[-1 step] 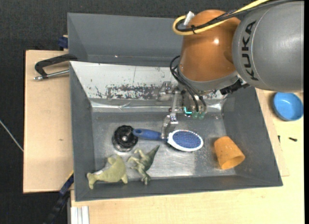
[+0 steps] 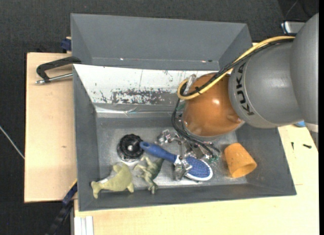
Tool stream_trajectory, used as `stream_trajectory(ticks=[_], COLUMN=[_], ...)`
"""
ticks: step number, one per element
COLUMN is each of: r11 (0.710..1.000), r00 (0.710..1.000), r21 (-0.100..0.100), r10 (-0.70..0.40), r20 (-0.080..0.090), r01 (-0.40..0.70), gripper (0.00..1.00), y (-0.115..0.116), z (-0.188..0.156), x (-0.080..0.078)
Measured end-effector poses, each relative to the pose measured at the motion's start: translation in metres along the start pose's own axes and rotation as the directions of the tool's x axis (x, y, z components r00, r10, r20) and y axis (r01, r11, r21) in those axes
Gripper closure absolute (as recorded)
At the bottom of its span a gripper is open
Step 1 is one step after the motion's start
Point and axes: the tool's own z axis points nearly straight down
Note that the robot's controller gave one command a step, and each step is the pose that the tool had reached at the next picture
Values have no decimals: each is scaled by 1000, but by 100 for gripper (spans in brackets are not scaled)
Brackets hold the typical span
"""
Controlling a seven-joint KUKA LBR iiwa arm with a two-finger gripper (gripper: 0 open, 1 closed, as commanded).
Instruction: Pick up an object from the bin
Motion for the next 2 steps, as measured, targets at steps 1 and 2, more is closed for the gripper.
stream_trajectory(ticks=[1,2], r11=[1000,999], r00=[1000,999], r21=[-1,1], r10=[1,-36], r20=[0,1], r01=[-1,36], gripper=[100,100], y=[0,-11], z=[-1,-140], x=[-1,-8])
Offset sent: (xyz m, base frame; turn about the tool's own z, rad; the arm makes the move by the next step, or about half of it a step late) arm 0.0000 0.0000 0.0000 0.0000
